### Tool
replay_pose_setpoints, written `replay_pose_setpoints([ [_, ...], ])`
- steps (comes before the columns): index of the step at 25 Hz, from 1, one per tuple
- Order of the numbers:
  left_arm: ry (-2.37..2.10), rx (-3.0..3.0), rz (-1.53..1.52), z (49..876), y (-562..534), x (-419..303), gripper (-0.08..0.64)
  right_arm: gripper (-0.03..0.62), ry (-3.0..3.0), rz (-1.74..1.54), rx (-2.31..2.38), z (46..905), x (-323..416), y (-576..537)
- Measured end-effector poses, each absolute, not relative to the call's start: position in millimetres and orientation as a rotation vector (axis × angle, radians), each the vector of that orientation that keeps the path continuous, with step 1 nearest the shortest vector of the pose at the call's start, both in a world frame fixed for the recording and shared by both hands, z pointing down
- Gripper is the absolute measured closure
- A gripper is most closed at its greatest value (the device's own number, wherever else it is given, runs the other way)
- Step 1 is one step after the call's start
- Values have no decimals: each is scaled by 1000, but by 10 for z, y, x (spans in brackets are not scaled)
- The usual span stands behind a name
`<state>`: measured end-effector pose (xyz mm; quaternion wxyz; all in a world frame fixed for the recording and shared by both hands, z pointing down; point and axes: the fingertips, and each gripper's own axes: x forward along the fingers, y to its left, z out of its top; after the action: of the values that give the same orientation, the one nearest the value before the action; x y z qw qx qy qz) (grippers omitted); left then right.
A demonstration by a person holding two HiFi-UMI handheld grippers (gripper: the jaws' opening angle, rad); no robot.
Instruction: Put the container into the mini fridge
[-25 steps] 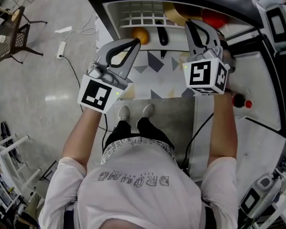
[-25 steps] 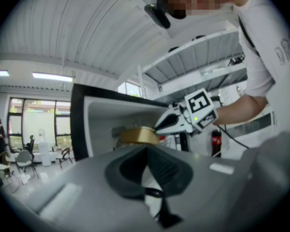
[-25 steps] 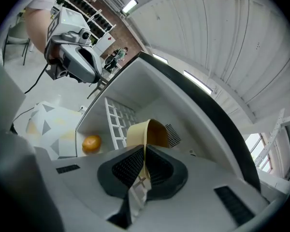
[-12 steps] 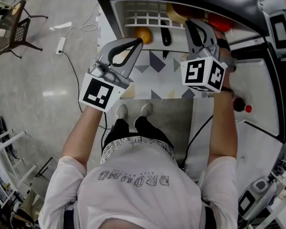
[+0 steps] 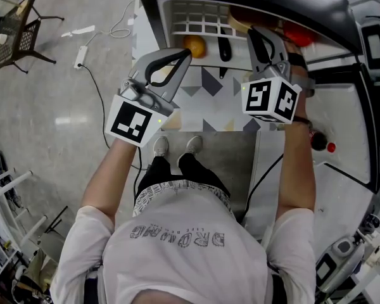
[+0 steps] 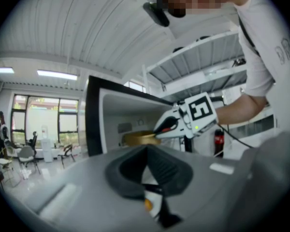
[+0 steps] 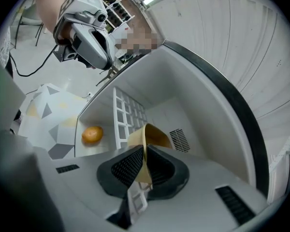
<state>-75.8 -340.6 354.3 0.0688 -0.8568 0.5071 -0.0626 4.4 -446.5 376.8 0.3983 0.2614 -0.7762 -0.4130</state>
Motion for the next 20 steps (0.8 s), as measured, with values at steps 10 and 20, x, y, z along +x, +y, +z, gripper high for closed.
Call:
replay_pose_setpoints([
  [10,1520,-2581,-194,3532,-3343,-791,554,520,-1976,-1012,672,3813,31,-4449],
  [20,1509,-2580,-210,3504,-3246,-795,554,525,-2031,-992,755,3651,77,-4347],
])
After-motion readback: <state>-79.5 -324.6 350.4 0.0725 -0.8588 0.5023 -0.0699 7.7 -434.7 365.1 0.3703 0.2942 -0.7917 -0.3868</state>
